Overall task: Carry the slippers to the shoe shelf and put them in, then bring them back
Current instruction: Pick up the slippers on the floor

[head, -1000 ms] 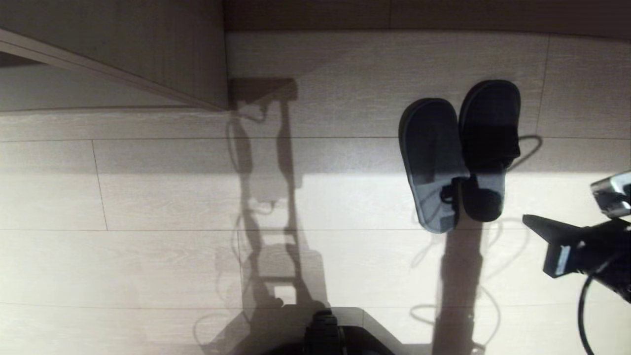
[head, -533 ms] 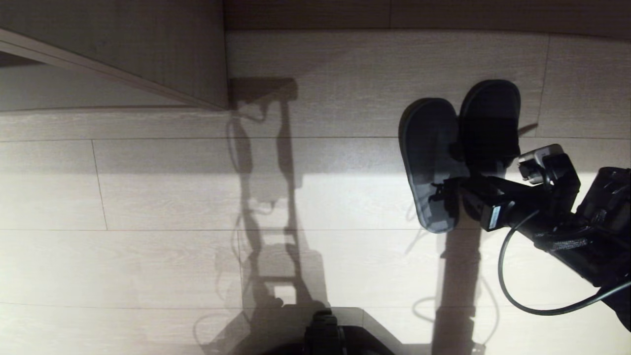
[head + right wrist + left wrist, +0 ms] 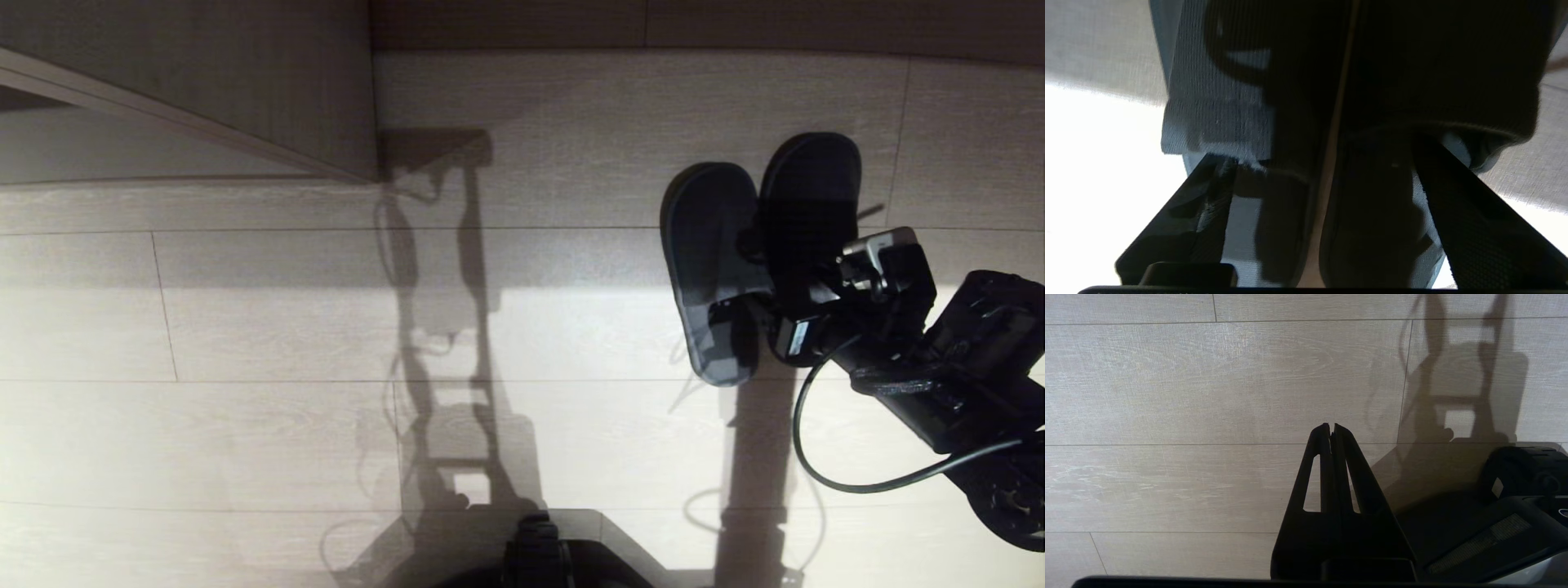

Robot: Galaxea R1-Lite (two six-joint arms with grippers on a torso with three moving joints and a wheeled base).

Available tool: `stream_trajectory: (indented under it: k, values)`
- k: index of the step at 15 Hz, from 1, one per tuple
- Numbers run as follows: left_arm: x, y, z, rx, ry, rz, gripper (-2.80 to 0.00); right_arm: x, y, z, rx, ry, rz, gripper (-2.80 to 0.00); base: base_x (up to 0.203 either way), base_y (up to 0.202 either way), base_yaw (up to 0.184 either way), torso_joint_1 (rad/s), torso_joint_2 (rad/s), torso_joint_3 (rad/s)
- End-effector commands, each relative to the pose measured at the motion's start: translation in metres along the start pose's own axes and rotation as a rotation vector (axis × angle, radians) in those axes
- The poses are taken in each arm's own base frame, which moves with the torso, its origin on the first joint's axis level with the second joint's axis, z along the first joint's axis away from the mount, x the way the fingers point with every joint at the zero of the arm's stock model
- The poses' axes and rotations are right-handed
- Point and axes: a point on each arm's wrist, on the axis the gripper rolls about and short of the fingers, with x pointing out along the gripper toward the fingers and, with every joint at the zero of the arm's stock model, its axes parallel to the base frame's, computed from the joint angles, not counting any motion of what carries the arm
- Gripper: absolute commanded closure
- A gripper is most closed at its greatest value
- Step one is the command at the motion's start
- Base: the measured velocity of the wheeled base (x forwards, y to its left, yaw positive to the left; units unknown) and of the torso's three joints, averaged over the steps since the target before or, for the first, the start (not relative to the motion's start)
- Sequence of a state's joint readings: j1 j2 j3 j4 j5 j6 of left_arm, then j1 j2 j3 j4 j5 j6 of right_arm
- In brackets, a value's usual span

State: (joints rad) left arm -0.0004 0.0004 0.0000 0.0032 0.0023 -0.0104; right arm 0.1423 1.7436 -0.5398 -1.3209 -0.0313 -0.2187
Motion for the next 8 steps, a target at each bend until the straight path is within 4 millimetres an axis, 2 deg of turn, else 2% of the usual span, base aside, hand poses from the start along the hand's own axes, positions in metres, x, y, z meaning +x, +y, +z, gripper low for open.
stream_trajectory:
  k: [1, 3, 8]
  values:
    - [0.000, 0.000, 0.000, 0.000, -0.001, 0.001, 0.00, 0.006, 0.002, -0.007, 0.000, -0.019, -0.005, -2.80, 0.000, 0.000, 0.000, 0.000, 0.00, 0.000]
    - [0.000, 0.000, 0.000, 0.000, -0.001, 0.001, 0.00, 0.016, 0.005, -0.019, 0.003, -0.062, -0.017, -2.80, 0.000, 0.000, 0.000, 0.000, 0.00, 0.000]
    - [0.000, 0.000, 0.000, 0.000, -0.002, 0.000, 0.00, 0.019, 0.005, -0.016, 0.007, -0.087, -0.023, -2.80, 0.000, 0.000, 0.000, 0.000, 0.00, 0.000]
